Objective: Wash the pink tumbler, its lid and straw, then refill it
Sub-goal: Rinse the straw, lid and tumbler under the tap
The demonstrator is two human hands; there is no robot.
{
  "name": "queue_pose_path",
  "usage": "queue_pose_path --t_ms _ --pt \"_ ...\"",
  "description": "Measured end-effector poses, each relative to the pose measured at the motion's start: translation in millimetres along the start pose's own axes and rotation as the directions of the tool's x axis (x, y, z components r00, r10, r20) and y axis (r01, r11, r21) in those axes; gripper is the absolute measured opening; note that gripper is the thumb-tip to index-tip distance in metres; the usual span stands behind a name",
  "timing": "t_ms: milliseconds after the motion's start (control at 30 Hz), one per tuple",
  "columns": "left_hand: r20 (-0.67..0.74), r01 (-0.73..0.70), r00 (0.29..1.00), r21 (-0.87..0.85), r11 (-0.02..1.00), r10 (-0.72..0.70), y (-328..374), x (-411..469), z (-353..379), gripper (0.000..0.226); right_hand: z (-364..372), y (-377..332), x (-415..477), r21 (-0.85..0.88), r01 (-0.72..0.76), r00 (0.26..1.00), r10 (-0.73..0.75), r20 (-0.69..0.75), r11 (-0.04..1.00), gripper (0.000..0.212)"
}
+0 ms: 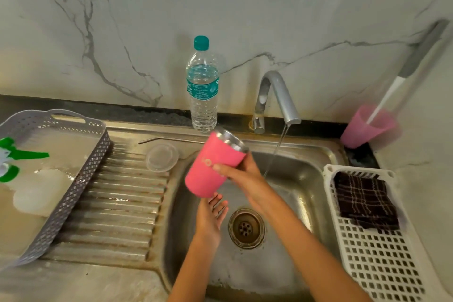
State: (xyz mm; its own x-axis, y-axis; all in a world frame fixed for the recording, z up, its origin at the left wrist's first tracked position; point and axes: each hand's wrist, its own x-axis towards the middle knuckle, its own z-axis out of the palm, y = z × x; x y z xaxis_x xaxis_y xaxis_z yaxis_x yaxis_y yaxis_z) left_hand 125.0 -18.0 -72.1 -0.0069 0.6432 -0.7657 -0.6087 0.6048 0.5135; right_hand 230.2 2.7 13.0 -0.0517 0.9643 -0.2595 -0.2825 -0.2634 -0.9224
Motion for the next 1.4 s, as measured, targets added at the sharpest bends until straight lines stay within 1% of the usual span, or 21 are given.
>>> queue_pose_path --t_ms 100,133,233,300,400,467,567,633,667,733,767,867,1000,1033,1067,1133,1200,1233,1300,1333,1400 --pt "0.127 -0.101 0.987 0.044 0.994 0.095 -12.6 -3.6 13.7 0.014 -38.5 6.2 -8.2 0.18 -0.009 0.986 0.04 -0.165 0.984 0.072" --pt "0.191 -0.141 0.974 0.096 0.985 0.12 -16.1 -4.6 16.4 0.017 -48.5 7.9 -9.7 0.259 -0.021 0.979 0.073 -0.191 0.966 0.072" --pt "0.442 -0.278 0.886 0.256 0.926 0.144 -25.1 -6.3 23.5 0.059 -71.4 11.3 -12.3 0.442 -0.074 0.951 0.197 -0.24 0.894 0.066" --pt "0.557 -0.366 0.818 0.317 0.875 0.14 -27.5 -7.7 31.4 0.084 -77.4 11.9 -13.4 0.515 -0.095 0.936 0.252 -0.244 0.852 0.058" --pt "0.574 -0.424 0.795 0.298 0.855 0.195 -26.8 -13.8 52.0 0.09 -77.0 14.4 -14.9 0.587 -0.098 0.937 0.273 -0.219 0.804 0.045" --pt "0.525 -0.462 0.806 0.269 0.845 0.273 -25.5 -16.4 66.4 0.089 -77.5 16.1 -16.3 0.604 -0.115 0.928 0.302 -0.218 0.789 0.047" --pt "0.465 -0.562 0.785 0.256 0.787 0.409 -19.2 -15.0 83.0 0.087 -80.6 17.6 -17.1 0.578 -0.206 0.906 0.377 -0.191 0.79 0.053" --pt "0.458 -0.621 0.759 0.298 0.725 0.463 -12.9 -10.4 90.9 0.089 -81.8 18.3 -16.4 0.478 -0.284 0.882 0.422 -0.209 0.831 0.055" --pt "0.469 -0.653 0.741 0.337 0.678 0.481 -10.2 -8.0 93.3 0.089 -83.2 19.5 -14.0 0.41 -0.285 0.876 0.409 -0.256 0.866 0.053" --pt "0.499 -0.706 0.704 0.411 0.577 0.505 -9.9 -1.1 95.5 0.09 -88.5 21.6 -8.0 0.244 -0.224 0.879 0.304 -0.367 0.943 0.049" --pt "0.507 -0.717 0.695 0.436 0.543 0.51 -11.2 1.7 95.5 0.09 -88.2 20.6 -6.0 0.163 -0.208 0.886 0.257 -0.386 0.964 0.046" --pt "0.53 -0.742 0.671 0.471 0.478 0.519 -14.6 2.7 97.4 0.086 -81.0 9.7 -6.5 0.041 -0.219 0.915 0.22 -0.337 0.975 0.043" --pt "0.625 -0.764 0.644 0.495 0.414 0.441 -16.8 4.4 102.0 0.086 -84.5 -8.6 2.2 0.063 -0.215 0.88 0.221 -0.42 0.975 0.042" --pt "0.632 -0.763 0.645 0.5 0.411 0.43 -16.7 5.0 102.9 0.086 -83.6 -11.7 4.7 0.005 -0.22 0.87 0.199 -0.451 0.976 0.042" --pt "0.63 -0.759 0.65 0.517 0.395 0.425 -15.4 5.8 104.1 0.085 -81.9 -11.7 6.2 -0.151 -0.228 0.876 0.135 -0.463 0.962 0.042" --pt "0.608 -0.745 0.666 0.573 0.341 0.433 -11.1 8.1 107.6 0.076 -72.5 -8.7 1.9 -0.527 -0.184 0.909 -0.06 -0.412 0.83 0.046" --pt "0.596 -0.742 0.66 0.613 0.272 0.457 -6.7 10.9 109.0 0.059 -62.5 -1.2 -3.8 -0.741 -0.105 0.929 -0.2 -0.311 0.664 0.054" --pt "0.624 -0.76 0.638 0.605 0.238 0.451 -6.8 12.8 107.8 0.054 -60.8 -1.2 -3.3 -0.791 -0.102 0.933 -0.218 -0.287 0.603 0.057" --pt "0.717 -0.799 0.586 0.59 0.121 0.378 -12.2 13.6 104.9 0.056 -66.1 -6.2 7.6 -0.866 -0.169 0.94 -0.188 -0.285 0.471 0.063" --pt "0.734 -0.794 0.59 0.602 0.08 0.336 -15.8 13.2 102.5 0.059 -70.4 -10.3 14.3 -0.886 -0.217 0.942 -0.152 -0.3 0.409 0.065" --pt "0.728 -0.773 0.599 0.634 0.003 0.333 -18.5 15.4 100.2 0.056 -71.9 -14.7 19.7 -0.894 -0.247 0.948 -0.096 -0.303 0.374 0.068"
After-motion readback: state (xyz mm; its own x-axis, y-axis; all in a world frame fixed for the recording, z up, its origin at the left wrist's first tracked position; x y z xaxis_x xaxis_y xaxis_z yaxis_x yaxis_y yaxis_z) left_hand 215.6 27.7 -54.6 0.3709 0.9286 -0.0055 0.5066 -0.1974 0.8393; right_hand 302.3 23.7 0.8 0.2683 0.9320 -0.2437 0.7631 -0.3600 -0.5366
